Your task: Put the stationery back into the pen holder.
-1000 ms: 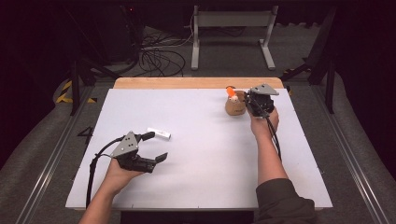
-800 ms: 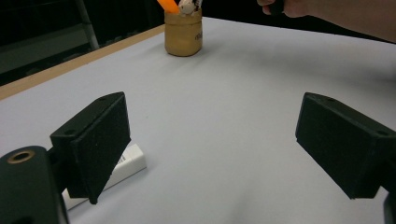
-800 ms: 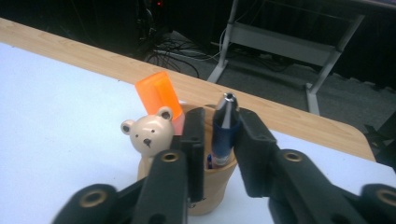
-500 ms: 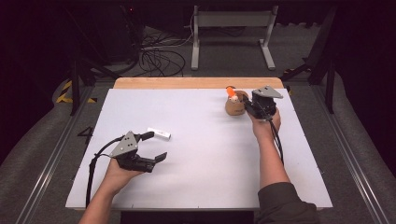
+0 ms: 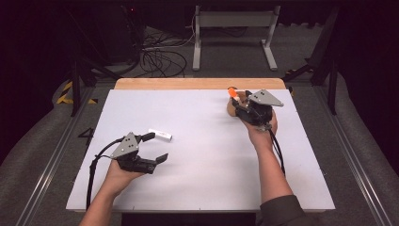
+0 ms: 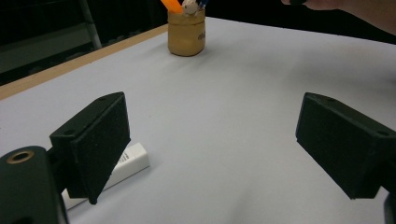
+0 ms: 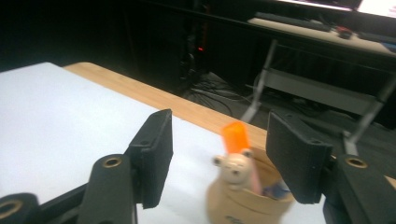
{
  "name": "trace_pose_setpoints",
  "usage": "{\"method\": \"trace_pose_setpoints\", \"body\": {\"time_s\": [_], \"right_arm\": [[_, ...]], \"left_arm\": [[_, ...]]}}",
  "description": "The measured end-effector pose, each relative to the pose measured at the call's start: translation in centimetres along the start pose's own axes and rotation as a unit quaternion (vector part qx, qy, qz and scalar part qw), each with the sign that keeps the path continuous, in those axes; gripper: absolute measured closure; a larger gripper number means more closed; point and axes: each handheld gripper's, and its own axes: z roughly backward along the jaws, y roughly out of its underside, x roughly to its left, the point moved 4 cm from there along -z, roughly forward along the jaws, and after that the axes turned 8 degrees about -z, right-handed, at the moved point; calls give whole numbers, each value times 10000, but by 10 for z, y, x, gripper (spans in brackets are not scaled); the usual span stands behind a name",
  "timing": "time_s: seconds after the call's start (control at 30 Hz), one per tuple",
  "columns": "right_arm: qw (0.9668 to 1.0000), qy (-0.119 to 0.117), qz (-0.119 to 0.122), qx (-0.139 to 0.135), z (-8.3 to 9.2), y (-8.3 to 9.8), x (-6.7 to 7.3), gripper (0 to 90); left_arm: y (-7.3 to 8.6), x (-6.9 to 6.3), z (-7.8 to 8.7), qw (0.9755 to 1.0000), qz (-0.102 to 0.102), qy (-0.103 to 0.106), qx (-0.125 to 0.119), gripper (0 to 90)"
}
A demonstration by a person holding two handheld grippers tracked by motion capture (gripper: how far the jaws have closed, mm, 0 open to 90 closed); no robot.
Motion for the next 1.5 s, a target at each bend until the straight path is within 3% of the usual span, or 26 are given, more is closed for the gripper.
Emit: {"method": "trace_pose_setpoints", "body": {"time_s": [0.23,0.53,1.0,1.5], "right_arm": [[9985,-535,5,-112,10,1,25,345],[9944,-1054,-74,-96,21,11,43,272],[9876,-1563,-173,-35,26,28,58,172],[9793,-2009,-9,261,13,35,86,117]], "left_arm": [[-1,0,1,10000,64,-13,-34,92],[-2,1,3,9999,108,-44,-81,82],[-3,4,6,9998,164,-89,-105,81],[-4,7,10,9997,177,-106,-125,81]]}}
